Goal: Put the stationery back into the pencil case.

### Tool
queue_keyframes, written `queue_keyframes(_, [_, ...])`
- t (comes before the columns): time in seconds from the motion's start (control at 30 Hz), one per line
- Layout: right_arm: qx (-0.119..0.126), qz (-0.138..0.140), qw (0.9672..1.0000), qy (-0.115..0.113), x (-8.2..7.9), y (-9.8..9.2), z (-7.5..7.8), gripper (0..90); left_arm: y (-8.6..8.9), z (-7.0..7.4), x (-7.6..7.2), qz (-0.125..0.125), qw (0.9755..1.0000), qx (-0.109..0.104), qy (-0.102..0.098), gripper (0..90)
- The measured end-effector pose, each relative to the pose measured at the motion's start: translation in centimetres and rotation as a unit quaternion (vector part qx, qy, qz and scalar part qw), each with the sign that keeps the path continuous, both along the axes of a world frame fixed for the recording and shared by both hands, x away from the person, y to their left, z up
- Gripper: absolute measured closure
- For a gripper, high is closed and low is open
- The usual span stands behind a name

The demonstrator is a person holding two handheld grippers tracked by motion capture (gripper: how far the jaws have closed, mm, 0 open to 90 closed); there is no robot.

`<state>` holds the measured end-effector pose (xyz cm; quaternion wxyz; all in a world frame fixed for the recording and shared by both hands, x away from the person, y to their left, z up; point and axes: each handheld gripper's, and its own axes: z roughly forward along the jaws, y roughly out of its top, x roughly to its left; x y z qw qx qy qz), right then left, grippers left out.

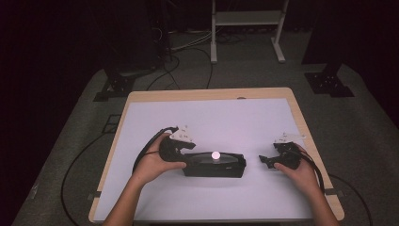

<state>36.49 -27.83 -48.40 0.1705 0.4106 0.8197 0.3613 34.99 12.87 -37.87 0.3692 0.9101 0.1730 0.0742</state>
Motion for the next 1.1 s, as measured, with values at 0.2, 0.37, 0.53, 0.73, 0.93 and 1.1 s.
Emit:
queue_keyframes(0.2, [0.001,0.0,1.0,0.0,0.0,0.0,0.0,12.4,2.1,0.2,-0.1,0.029,0.9996,0.001,-0.005,27.0])
queue_keyframes(0.37, [0.001,0.0,1.0,0.0,0.0,0.0,0.0,12.5,3.8,-0.3,-0.3,0.057,0.9983,0.005,-0.009,24.1])
queue_keyframes(0.53, [0.001,0.0,1.0,0.001,0.0,0.0,0.0,12.4,5.3,-1.2,-0.7,0.085,0.9963,0.004,-0.005,22.3])
queue_keyframes(0.73, [0.001,0.0,1.0,0.0,0.0,0.0,0.0,12.5,6.7,-2.3,-1.0,0.109,0.994,0.011,-0.001,19.3])
queue_keyframes(0.93, [0.0,0.0,1.0,0.0,0.0,0.0,0.0,12.4,7.9,-3.3,-1.3,0.129,0.9914,0.019,0.003,17.2])
queue_keyframes(1.1, [0.001,-0.001,1.0,0.0,0.0,0.0,0.0,12.4,9.1,-4.3,-1.3,0.154,0.9879,0.018,0.008,15.3])
